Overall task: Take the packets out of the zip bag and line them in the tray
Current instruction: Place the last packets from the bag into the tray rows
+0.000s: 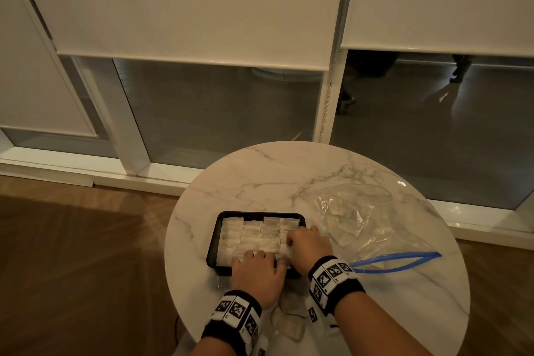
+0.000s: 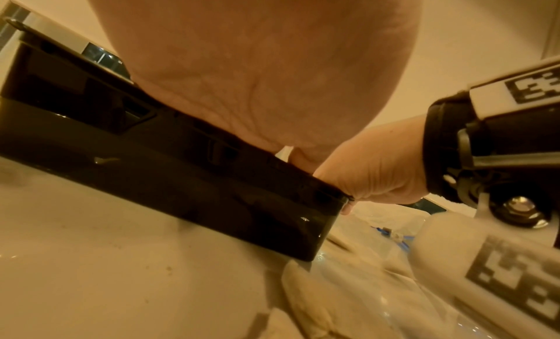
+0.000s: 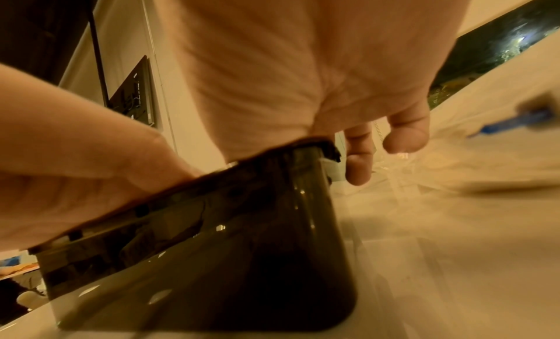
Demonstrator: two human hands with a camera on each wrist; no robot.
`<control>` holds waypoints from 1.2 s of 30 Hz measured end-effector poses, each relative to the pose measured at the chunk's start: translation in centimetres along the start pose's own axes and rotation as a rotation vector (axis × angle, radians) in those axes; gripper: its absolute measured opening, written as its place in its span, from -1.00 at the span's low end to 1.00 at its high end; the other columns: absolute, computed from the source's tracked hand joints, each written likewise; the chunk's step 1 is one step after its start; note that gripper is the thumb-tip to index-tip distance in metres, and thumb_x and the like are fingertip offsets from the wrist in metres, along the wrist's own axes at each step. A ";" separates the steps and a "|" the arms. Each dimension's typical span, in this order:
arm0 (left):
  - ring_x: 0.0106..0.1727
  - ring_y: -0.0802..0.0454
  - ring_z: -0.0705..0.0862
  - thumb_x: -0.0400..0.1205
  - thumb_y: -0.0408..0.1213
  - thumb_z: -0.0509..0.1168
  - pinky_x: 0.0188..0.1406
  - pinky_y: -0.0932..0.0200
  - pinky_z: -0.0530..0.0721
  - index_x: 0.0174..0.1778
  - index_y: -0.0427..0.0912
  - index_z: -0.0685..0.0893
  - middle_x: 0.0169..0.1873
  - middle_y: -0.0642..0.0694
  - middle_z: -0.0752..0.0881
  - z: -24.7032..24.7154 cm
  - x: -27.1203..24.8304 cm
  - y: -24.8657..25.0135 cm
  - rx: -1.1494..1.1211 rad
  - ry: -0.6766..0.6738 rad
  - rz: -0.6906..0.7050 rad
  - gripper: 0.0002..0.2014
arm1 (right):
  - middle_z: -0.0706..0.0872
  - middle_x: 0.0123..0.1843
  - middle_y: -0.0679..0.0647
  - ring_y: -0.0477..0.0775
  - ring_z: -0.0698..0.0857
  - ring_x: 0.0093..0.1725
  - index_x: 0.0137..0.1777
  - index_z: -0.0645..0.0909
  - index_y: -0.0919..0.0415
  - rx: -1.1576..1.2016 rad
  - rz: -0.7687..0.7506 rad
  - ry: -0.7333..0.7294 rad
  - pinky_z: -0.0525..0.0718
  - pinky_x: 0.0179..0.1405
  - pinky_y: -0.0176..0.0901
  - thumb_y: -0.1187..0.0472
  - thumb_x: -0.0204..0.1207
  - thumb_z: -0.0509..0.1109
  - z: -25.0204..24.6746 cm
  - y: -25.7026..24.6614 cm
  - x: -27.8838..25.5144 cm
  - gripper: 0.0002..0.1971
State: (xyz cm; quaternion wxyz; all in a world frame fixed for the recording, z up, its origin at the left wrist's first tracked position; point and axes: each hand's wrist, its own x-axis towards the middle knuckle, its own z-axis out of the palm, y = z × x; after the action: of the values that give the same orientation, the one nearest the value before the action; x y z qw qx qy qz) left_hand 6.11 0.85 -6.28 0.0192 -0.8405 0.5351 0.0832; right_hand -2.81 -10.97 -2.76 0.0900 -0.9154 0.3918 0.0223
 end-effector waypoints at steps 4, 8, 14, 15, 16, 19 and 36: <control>0.29 -0.12 0.54 0.69 0.11 -0.19 0.23 -0.24 0.39 0.29 0.09 0.62 0.23 0.01 0.67 -0.3 -0.2 0.1 -0.044 0.006 -0.028 -0.48 | 0.63 0.29 -0.01 0.14 0.49 0.32 0.21 0.62 -0.05 -0.004 -0.004 0.010 0.55 0.24 0.10 0.21 0.52 0.36 -0.1 -0.1 -0.1 -0.72; 0.28 -0.07 0.55 0.73 0.12 -0.16 0.25 -0.20 0.40 0.25 0.09 0.64 0.20 0.02 0.68 -0.7 -0.4 0.3 -0.101 0.016 -0.064 -0.51 | 0.65 0.23 -0.01 0.13 0.50 0.27 0.09 0.64 -0.04 -0.003 -0.004 0.027 0.58 0.19 0.08 0.24 0.52 0.32 -0.1 -0.1 -0.2 -0.79; 0.25 -0.06 0.55 0.73 0.13 -0.14 0.25 -0.22 0.34 0.17 0.08 0.67 0.13 0.02 0.71 -0.9 -0.5 0.4 -0.144 0.008 -0.086 -0.52 | 0.64 0.21 0.02 0.16 0.48 0.29 -0.02 0.78 0.01 -0.042 -0.013 -0.018 0.60 0.24 0.09 0.15 0.50 0.43 -0.2 0.0 0.0 -0.87; 0.24 -0.07 0.56 0.72 0.14 -0.15 0.24 -0.23 0.33 0.17 0.09 0.67 0.11 0.03 0.72 -1.0 -0.5 0.4 -0.145 0.001 -0.085 -0.51 | 0.64 0.22 0.02 0.16 0.48 0.30 0.02 0.79 0.02 -0.048 -0.011 -0.022 0.60 0.25 0.09 0.10 0.49 0.46 -0.2 0.0 0.1 -0.85; 0.23 -0.06 0.56 0.71 0.15 -0.16 0.24 -0.23 0.33 0.16 0.09 0.67 0.10 0.04 0.72 -1.0 -0.5 0.4 -0.147 0.000 -0.084 -0.50 | 0.64 0.22 0.02 0.15 0.48 0.30 0.05 0.79 0.02 -0.057 -0.012 -0.021 0.59 0.26 0.10 0.05 0.48 0.46 -0.2 0.0 0.1 -0.81; 0.20 -0.04 0.57 0.74 0.15 -0.12 0.28 -0.21 0.34 0.09 0.07 0.69 0.05 0.04 0.73 -1.3 -0.6 0.6 -0.186 0.012 -0.108 -0.52 | 0.64 0.23 0.04 0.15 0.48 0.30 0.11 0.75 0.09 -0.075 -0.018 -0.003 0.59 0.25 0.09 -0.01 0.50 0.45 0.0 0.1 0.2 -0.73; 0.24 0.09 0.50 0.72 -0.07 0.18 0.25 0.07 0.33 0.11 0.09 0.73 0.08 0.15 0.63 -4.0 -0.4 2.1 -0.440 0.190 0.139 -0.78 | 0.83 -0.10 -0.12 -0.15 0.77 -0.05 -0.05 0.80 -0.01 1.008 0.149 0.337 0.74 0.01 -0.19 0.19 0.56 0.51 -4.9 7.7 -7.7 -0.93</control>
State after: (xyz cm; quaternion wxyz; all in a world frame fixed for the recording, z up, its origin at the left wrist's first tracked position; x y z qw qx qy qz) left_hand 4.50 -0.19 -2.14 -0.2204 -0.7897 0.5599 0.1195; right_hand -13.84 -11.53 1.84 0.4523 -0.7194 0.4267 -0.3096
